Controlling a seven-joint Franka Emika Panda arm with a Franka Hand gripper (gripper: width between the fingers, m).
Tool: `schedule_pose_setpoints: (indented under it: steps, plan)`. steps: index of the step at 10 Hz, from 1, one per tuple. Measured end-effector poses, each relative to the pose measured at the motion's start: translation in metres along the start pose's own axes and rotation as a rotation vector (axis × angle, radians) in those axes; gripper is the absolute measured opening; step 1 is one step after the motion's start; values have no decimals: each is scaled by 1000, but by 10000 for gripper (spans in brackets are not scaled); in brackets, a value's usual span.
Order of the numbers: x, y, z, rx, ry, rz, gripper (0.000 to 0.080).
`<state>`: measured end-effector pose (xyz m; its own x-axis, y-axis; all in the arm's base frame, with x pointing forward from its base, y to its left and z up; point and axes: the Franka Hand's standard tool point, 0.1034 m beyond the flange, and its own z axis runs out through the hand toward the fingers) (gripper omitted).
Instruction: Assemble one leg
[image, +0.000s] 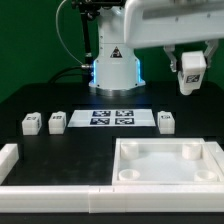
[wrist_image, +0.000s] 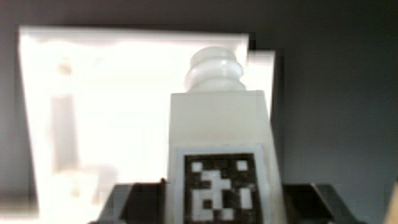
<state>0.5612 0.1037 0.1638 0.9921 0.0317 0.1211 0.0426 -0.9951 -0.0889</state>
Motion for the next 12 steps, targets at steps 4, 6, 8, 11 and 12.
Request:
schedule_pose_setpoints:
  steps: [4, 6, 8, 11, 12]
  plan:
    - [7, -3, -2, 17, 399, -16, 290]
    - [2, -3, 4, 21, 480, -14, 290]
    - [42, 3, 8, 3, 486, -66, 290]
    - [62, 11, 41, -8, 486, -66, 290]
    - [58, 11, 52, -7, 484, -57, 290]
